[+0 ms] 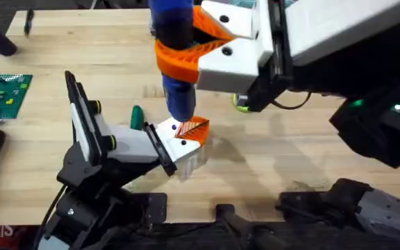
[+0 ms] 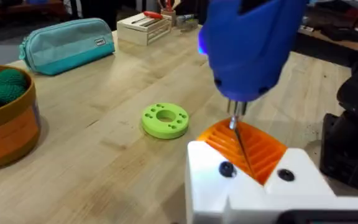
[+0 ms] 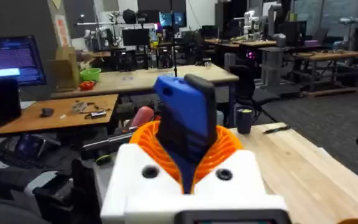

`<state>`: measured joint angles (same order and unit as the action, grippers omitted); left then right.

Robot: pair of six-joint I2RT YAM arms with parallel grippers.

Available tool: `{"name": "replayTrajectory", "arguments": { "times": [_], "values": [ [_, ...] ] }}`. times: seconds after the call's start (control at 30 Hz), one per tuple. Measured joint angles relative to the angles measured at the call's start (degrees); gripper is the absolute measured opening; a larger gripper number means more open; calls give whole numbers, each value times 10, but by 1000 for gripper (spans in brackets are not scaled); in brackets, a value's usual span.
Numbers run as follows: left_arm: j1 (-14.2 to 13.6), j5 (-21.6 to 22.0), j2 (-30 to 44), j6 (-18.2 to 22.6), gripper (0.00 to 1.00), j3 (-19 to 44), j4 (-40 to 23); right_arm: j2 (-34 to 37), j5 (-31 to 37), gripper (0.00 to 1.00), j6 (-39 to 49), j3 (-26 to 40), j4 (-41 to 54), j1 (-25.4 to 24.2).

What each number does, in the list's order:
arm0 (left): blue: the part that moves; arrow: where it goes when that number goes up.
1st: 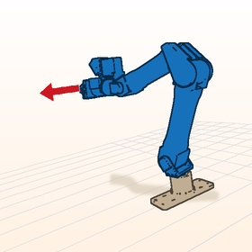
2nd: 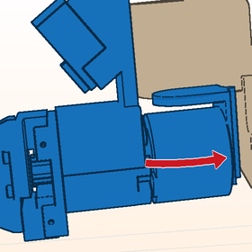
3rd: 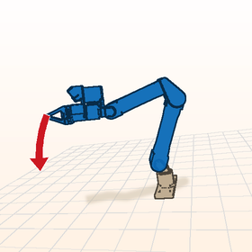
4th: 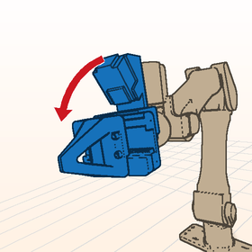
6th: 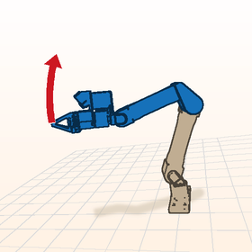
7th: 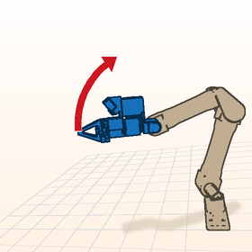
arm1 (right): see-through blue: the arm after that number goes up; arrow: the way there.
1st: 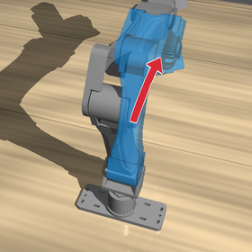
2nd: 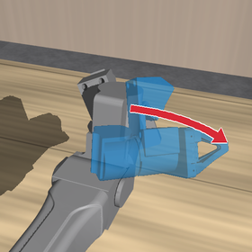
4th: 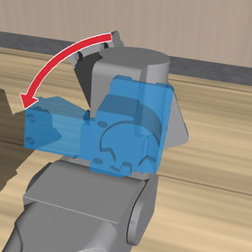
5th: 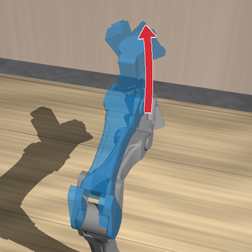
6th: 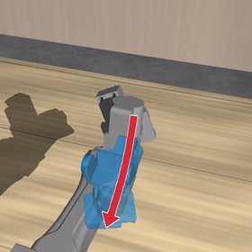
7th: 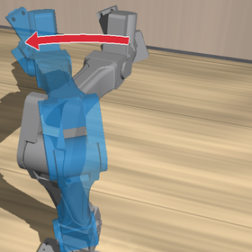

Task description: Pick up the gripper from the table and insert it into the empty holder that is missing its gripper. Then pick up a screw, insert it into the mounting hole, and use the screwdriver to tighten it. Finally, clean up the table by picking up the vegetable and placing it into the bucket.

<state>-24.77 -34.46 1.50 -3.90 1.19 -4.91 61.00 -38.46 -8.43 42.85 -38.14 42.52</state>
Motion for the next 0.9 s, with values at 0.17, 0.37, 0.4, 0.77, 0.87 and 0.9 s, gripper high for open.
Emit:
{"name": "replayTrajectory", "arguments": {
  "times": [0.17,0.37,0.4,0.77,0.87,0.9],
  "values": [
    [0,0,0,0,15,0,0,20,0,55,3,0,-14,8],
    [0,0,0,0,15,0,0,38,0,55,6,0,-27,24],
    [0,0,0,0,15,0,0,39,0,55,6,0,-28,24],
    [0,0,0,0,15,0,0,39,0,55,12,0,-30,24],
    [0,0,0,0,15,0,0,39,0,55,12,0,-31,24],
    [0,0,0,0,15,0,0,39,0,55,12,0,-32,24]
  ]
}}
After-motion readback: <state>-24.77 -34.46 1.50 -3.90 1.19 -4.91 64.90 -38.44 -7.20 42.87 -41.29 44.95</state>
